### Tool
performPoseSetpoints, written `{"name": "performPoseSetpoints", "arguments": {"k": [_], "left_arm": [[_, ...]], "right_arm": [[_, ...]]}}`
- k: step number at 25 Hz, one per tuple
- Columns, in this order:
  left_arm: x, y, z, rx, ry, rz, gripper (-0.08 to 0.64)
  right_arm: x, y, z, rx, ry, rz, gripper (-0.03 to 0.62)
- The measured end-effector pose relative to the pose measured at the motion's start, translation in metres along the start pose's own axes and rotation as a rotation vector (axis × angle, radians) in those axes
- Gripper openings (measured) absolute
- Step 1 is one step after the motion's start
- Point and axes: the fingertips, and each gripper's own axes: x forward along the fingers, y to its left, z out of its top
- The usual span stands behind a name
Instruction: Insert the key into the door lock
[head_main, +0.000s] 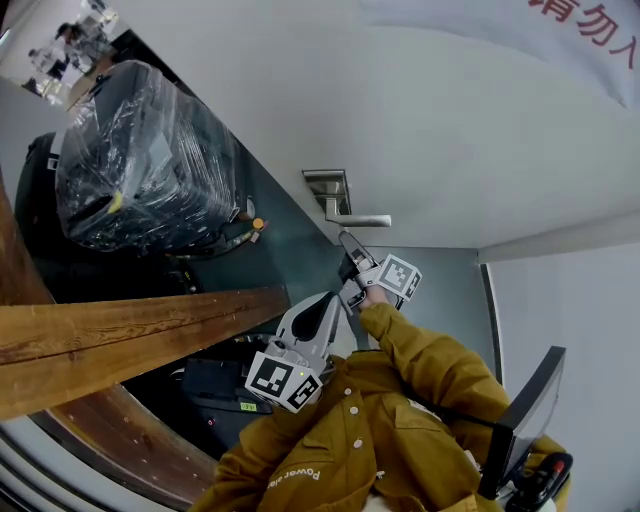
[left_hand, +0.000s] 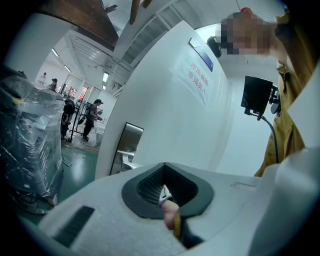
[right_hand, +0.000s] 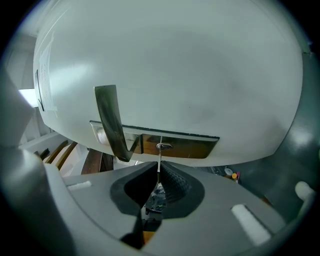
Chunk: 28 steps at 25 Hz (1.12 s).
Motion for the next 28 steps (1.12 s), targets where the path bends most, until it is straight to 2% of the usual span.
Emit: {"name": "performPoseSetpoints", "arguments": {"k": [3,7,11,17,24,27,28], "left_arm": [[0.0,0.001,0.001,0.0,0.0,0.002,0.002],[-0.001,0.004,0.002,-0.003,-0.003,0.005,0.002],[-0.003,0.005,0.0,-0.006,-0.004,0.005,0.002],[-0.002,0.008,0.001,-0.009,-0.004,0.007,0.002],[-0.007,0.013,0.001,-0.006,-0.007,0.01,0.002],[-0.009,0.017,0.001,-0.007,-0.015,0.014,0.002],[-0.009,0.017,0.002,-0.007,-0.016,0.013,0.002]], "right_arm": [[0.007,0.006,0.0,0.005,0.002,0.031,0.029],[0.006,-0.002,0.001,0.025,-0.027,-0.008,0.029],[0.009,-0.001,-0.003,0.048,-0.102,-0.007,0.029],[0.025,-0.003,-0.001,0.141,-0.204,-0.031,0.028],[0.045,-0.008,0.02,0.143,-0.261,0.014,0.028],[0.047,-0.007,0.02,0.134,-0.253,0.035,0.028],[0.048,-0.005,0.02,0.131,-0.248,0.049,0.046]]}}
